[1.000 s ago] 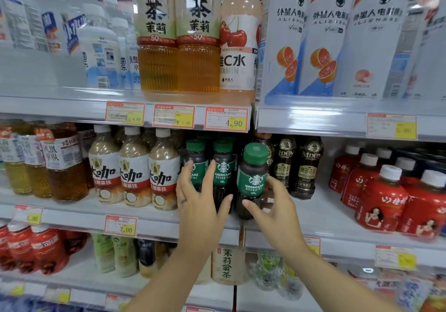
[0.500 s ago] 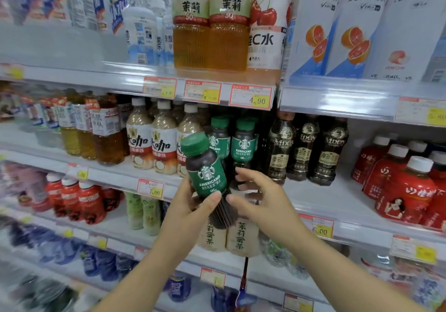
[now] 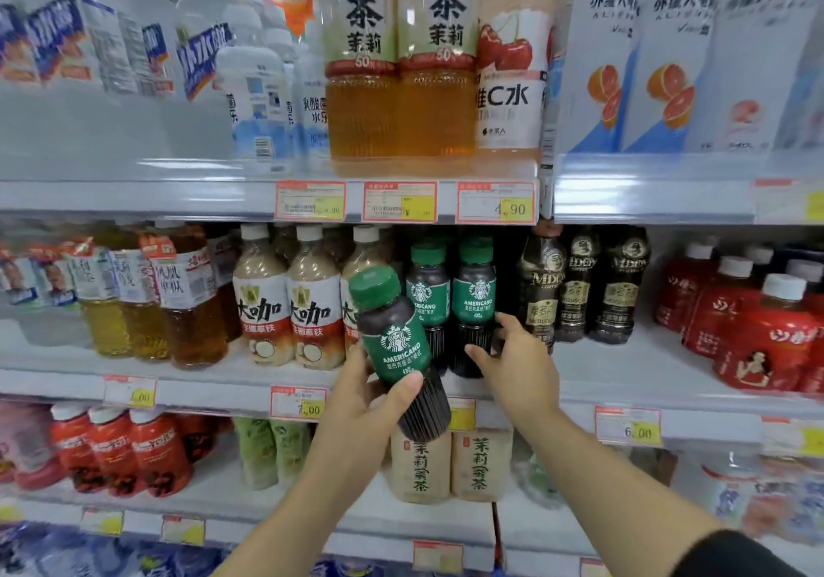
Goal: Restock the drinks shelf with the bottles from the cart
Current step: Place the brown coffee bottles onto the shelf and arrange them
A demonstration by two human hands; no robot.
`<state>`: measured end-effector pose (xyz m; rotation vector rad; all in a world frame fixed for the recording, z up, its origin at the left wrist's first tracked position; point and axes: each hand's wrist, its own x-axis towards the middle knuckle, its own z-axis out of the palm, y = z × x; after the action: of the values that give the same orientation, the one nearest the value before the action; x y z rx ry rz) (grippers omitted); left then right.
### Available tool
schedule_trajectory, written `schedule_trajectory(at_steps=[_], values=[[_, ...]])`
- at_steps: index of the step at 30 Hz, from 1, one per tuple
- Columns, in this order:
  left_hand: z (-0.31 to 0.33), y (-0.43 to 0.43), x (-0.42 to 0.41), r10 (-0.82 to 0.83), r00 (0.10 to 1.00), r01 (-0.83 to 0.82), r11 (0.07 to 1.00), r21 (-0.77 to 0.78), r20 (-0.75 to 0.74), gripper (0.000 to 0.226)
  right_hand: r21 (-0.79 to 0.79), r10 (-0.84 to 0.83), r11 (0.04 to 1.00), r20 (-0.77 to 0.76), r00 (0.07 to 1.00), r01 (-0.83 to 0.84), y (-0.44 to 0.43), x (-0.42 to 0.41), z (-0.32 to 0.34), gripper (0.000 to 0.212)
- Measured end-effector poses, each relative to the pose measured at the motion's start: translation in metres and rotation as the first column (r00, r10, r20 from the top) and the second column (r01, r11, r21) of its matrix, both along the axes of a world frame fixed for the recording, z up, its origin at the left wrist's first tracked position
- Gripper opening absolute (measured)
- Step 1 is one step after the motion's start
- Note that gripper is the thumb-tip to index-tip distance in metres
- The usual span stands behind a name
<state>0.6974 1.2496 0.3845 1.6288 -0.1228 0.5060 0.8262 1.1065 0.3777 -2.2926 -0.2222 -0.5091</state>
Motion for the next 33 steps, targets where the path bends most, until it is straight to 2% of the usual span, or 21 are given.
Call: schedule_trajectory(at_steps=[10,14,15,17,19,20,22,23,29,33], values=[[-0.005,0.015,0.018,-0.048,0.998,0.05,0.996,0.067,-0.029,0.042,-0.067,-0.112,0.991,0.044,0.993,0.115,0.016,0.029,-0.001,0.041],[-0.002,0.015,0.023,-0.082,0.996,0.084,0.993,0.082,-0.03,0.043,-0.094,-0.114,0.989,0.006,0.994,0.114,0.018,0.035,0.0,0.038],[0.0,0.014,0.024,-0.094,0.995,0.096,0.992,0.079,-0.025,0.044,-0.055,-0.088,0.995,-0.011,0.996,0.087,0.015,0.032,0.001,0.043],[0.004,0.012,0.027,-0.108,0.994,0.107,0.99,0.093,-0.003,0.045,0.128,0.047,0.991,-0.009,0.999,-0.045,0.004,0.017,0.006,0.047],[0.008,0.006,0.034,-0.115,0.993,0.111,0.986,0.122,0.023,0.047,0.29,0.26,0.918,0.072,0.963,-0.27,-0.012,-0.008,0.017,0.036],[0.01,0.001,0.038,-0.116,0.993,0.111,0.984,0.136,0.031,0.048,0.34,0.389,0.852,0.099,0.916,-0.398,-0.019,-0.021,0.024,0.032],[0.014,-0.012,0.046,-0.092,0.994,0.08,0.98,0.182,0.06,0.052,0.342,0.59,0.736,0.098,0.801,-0.584,-0.03,-0.041,0.038,0.04],[0.015,-0.018,0.05,-0.079,0.994,0.062,0.975,0.211,0.075,0.056,0.304,0.64,0.715,0.077,0.764,-0.629,-0.034,-0.045,0.043,0.047],[0.019,-0.034,0.068,-0.079,0.993,0.054,0.965,0.256,0.088,0.058,0.172,0.633,0.767,-0.04,0.773,-0.619,-0.047,-0.037,0.056,0.076],[0.019,-0.032,0.071,-0.083,0.994,0.062,0.967,0.246,0.076,0.059,0.102,0.494,0.859,0.097,0.864,-0.502,-0.037,-0.03,0.046,0.072]])
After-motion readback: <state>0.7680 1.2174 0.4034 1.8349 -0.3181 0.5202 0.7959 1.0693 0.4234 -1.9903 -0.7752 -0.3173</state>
